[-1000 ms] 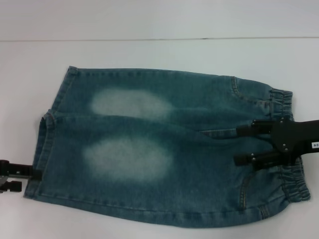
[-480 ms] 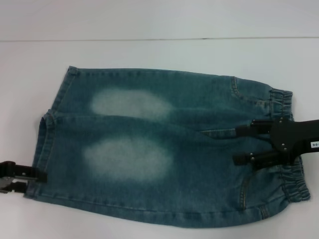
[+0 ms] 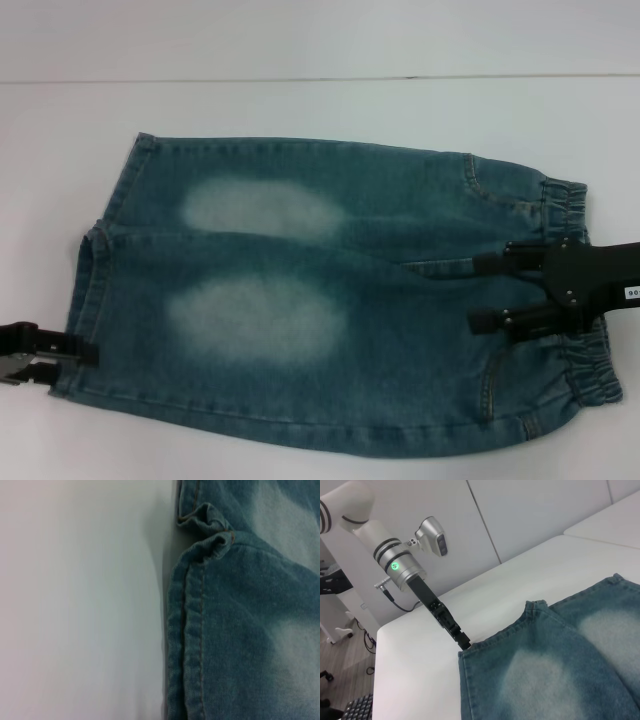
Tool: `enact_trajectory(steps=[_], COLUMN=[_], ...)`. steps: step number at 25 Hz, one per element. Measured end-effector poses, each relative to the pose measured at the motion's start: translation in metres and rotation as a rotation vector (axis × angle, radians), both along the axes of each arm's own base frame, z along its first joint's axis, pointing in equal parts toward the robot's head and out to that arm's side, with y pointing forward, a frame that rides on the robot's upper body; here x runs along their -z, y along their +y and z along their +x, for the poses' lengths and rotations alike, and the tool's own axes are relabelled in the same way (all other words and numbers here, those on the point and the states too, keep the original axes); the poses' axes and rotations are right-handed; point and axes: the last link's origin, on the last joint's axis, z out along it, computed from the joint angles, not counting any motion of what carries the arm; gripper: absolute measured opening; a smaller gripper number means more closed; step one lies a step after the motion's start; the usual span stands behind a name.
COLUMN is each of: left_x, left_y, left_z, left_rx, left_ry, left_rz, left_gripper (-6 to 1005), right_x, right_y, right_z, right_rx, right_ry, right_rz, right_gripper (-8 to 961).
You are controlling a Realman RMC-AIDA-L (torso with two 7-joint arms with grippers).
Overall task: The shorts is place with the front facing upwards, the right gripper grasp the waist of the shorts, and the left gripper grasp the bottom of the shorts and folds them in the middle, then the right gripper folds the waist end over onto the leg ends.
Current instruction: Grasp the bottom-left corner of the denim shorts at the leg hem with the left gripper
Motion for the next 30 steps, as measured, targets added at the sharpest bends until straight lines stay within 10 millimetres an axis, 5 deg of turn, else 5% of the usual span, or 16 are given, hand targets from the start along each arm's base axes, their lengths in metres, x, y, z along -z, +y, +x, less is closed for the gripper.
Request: enact_trajectory(steps=[30], left_x=[0.0012], left_y=[0.0008], left_z=[0.0001], left_rx=[0.011], left_ry=[0.023], left_rz=[-0.019], left_gripper=[770], right_x=[0.0009], right_y=[-0.0008], right_z=[-0.0011], right_rx=[-0.007], right_ry=[0.003], right_rz=[-0.005], right_gripper=[955])
